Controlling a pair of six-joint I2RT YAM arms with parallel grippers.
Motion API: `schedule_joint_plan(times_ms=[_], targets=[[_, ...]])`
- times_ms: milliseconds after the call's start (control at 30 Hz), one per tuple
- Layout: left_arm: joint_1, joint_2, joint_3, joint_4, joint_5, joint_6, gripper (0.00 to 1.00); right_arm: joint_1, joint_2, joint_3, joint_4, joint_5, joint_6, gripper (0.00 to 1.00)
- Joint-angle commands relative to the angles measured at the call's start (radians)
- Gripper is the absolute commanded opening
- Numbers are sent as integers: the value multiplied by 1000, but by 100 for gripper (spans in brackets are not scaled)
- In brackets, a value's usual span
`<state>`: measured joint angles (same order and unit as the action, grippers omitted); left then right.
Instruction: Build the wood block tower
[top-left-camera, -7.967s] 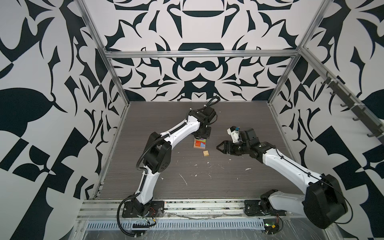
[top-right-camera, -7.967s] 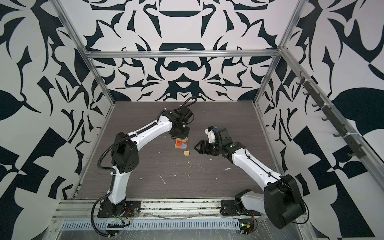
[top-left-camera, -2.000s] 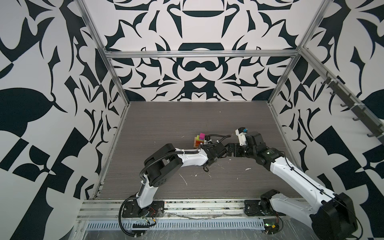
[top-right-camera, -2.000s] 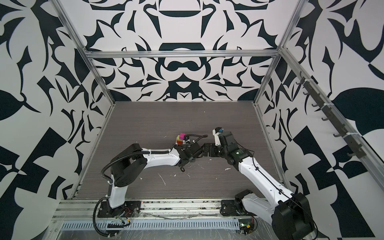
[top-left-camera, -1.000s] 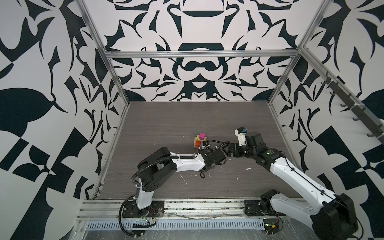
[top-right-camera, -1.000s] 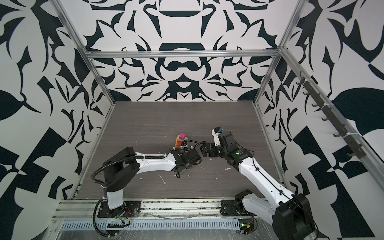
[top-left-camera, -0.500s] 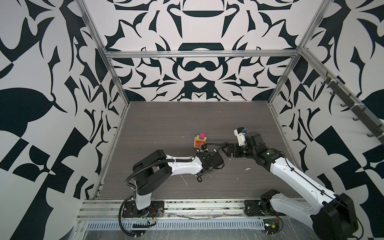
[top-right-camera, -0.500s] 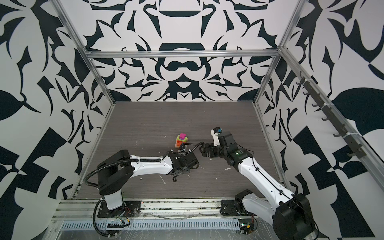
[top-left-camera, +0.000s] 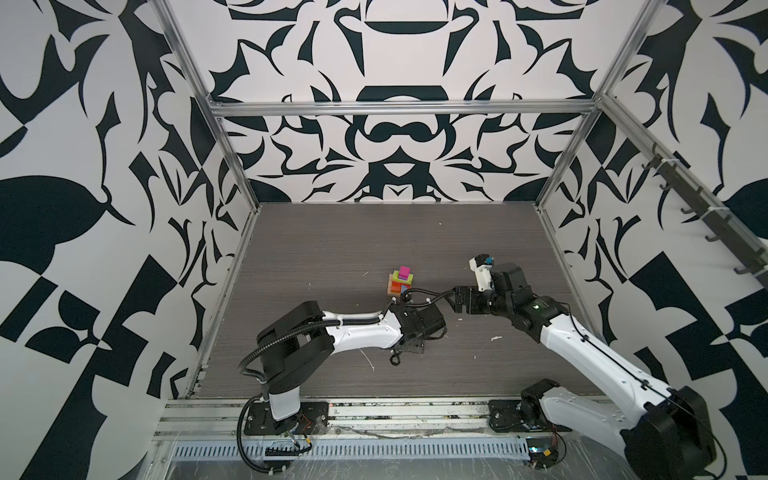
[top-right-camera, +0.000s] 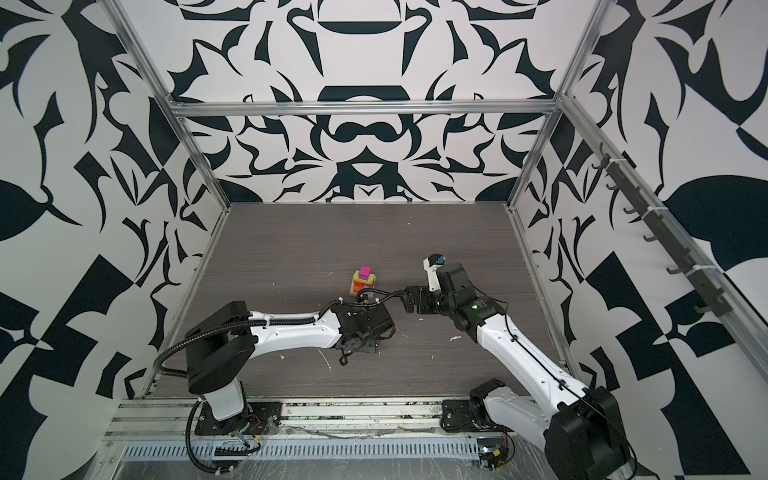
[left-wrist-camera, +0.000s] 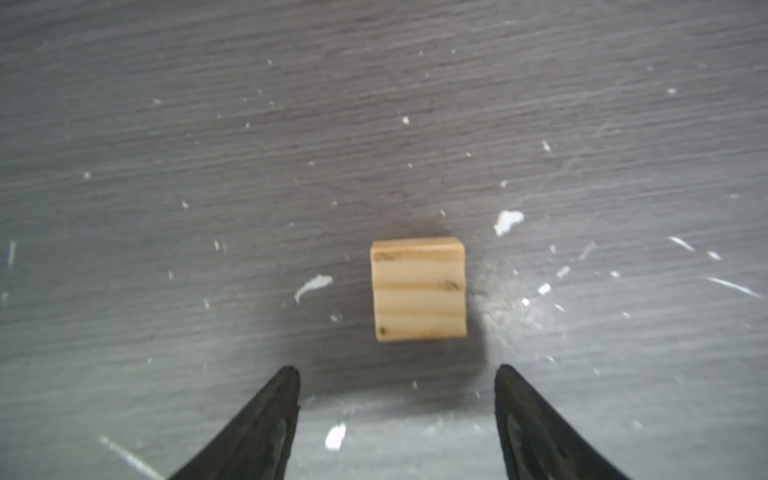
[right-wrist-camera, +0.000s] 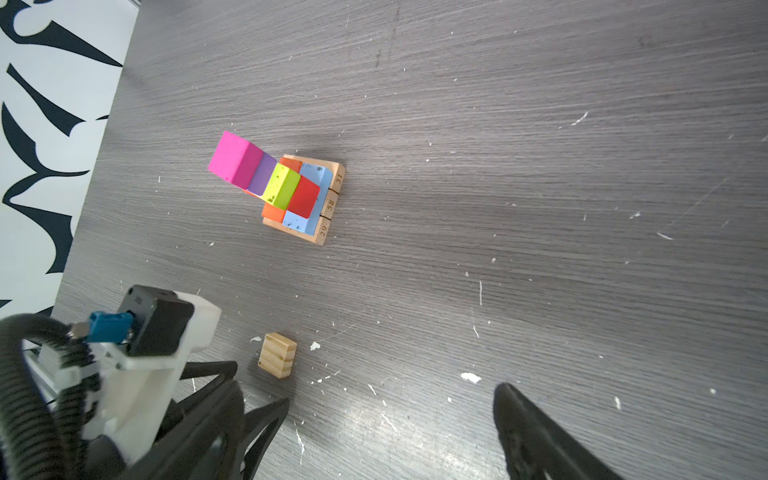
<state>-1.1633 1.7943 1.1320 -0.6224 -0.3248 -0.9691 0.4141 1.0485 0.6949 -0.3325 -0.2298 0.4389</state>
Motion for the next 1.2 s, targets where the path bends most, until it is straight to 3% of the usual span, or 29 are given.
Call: schedule_joint_plan(times_ms=[0, 267, 567, 1167], targets=[[11, -22, 68, -94, 47, 33, 77, 3, -9, 41, 3, 34, -36, 97], [67, -13, 96, -109, 161, 42, 74, -3, -26, 78, -59, 77, -105, 98], [135, 11, 154, -170, 232, 91, 65, -5, -74, 49, -31, 81, -96, 98], [162, 130, 264, -252, 247, 105, 59, -4, -44, 52, -17, 55, -67, 98]])
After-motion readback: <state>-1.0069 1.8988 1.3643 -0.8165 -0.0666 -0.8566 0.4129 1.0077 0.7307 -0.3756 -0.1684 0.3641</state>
